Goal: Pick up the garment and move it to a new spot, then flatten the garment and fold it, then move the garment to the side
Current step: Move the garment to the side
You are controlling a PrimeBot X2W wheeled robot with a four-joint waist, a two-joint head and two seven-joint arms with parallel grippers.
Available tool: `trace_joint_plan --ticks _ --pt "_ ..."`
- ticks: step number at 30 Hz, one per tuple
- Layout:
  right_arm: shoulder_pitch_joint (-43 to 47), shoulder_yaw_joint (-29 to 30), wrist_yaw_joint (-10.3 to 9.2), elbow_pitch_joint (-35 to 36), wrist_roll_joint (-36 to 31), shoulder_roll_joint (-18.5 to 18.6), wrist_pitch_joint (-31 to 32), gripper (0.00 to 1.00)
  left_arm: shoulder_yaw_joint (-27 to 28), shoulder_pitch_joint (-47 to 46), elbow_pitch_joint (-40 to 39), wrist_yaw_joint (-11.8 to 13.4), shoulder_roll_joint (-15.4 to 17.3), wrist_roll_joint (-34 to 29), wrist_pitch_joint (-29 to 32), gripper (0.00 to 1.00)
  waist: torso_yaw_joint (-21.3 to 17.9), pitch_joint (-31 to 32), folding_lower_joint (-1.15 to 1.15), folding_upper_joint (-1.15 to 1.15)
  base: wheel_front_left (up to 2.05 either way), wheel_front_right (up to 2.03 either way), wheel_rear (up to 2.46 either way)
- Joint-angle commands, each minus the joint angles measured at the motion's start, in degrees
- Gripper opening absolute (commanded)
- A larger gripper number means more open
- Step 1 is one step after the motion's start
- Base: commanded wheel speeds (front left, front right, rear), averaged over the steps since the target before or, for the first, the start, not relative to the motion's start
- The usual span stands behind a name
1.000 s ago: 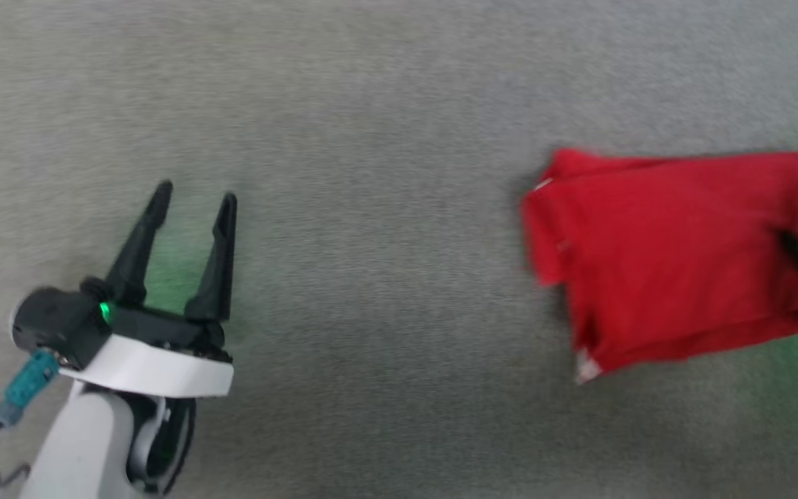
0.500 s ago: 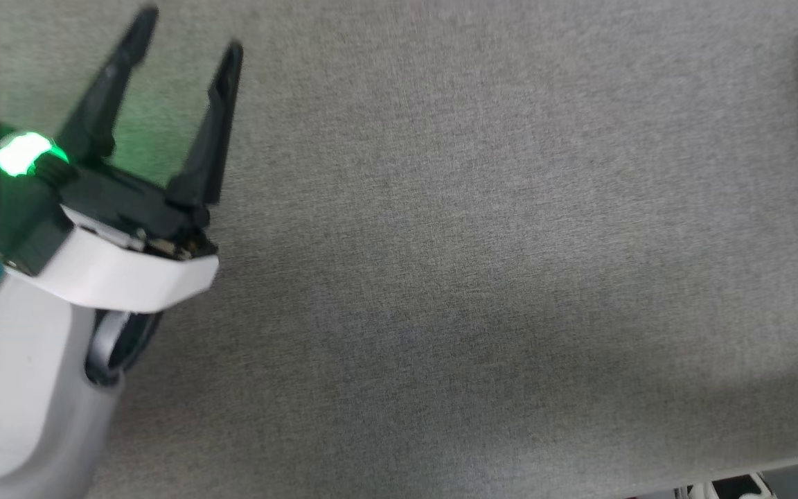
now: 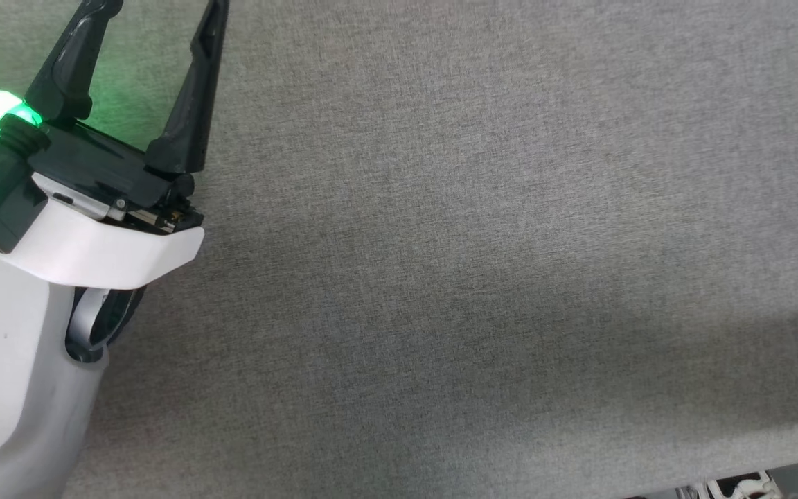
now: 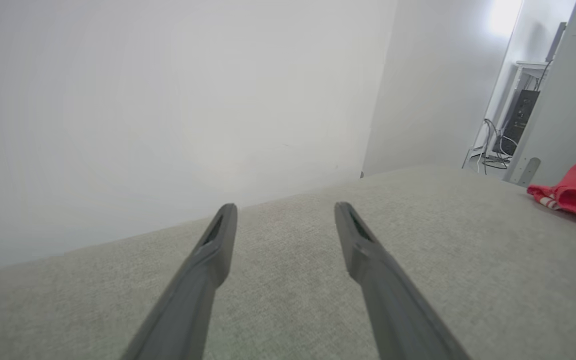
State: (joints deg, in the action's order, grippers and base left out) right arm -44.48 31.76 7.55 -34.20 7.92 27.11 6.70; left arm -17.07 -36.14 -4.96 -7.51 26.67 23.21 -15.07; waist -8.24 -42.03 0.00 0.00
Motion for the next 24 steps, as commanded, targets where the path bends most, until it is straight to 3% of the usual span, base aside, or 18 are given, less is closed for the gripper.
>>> trace_joint_plan --ticks 1,5,11,24 --pt "-0.8 -0.7 -0.13 -0.9 -0.4 0.4 -1.1 1.0 0.3 0.7 0.4 0.1 -0.4 -0.1 -0.1 1.0 0.2 1.1 0.0 0.0 0.0 0.0 0.0" --pt "-0.2 -4.4 -0.14 -2.4 -1.3 1.2 -3.1 1.0 1.5 3.1 1.9 0.1 -1.5 0.2 -0.1 1.0 0.9 4.5 0.0 0.0 0.0 0.0 0.0" --pt "3.5 -16.1 -0.14 -1.0 -0.1 0.0 -5.1 1.0 4.7 10.5 6.1 0.1 -5.8 1.1 -0.1 1.0 3.5 13.9 0.0 0.0 0.0 0.0 0.0" --pt "13.7 -31.2 -0.14 0.3 7.0 -6.3 -13.4 1.0 9.0 23.4 15.6 0.1 -10.2 2.7 -0.1 1.0 9.7 28.5 0.0 0.0 0.0 0.0 0.0"
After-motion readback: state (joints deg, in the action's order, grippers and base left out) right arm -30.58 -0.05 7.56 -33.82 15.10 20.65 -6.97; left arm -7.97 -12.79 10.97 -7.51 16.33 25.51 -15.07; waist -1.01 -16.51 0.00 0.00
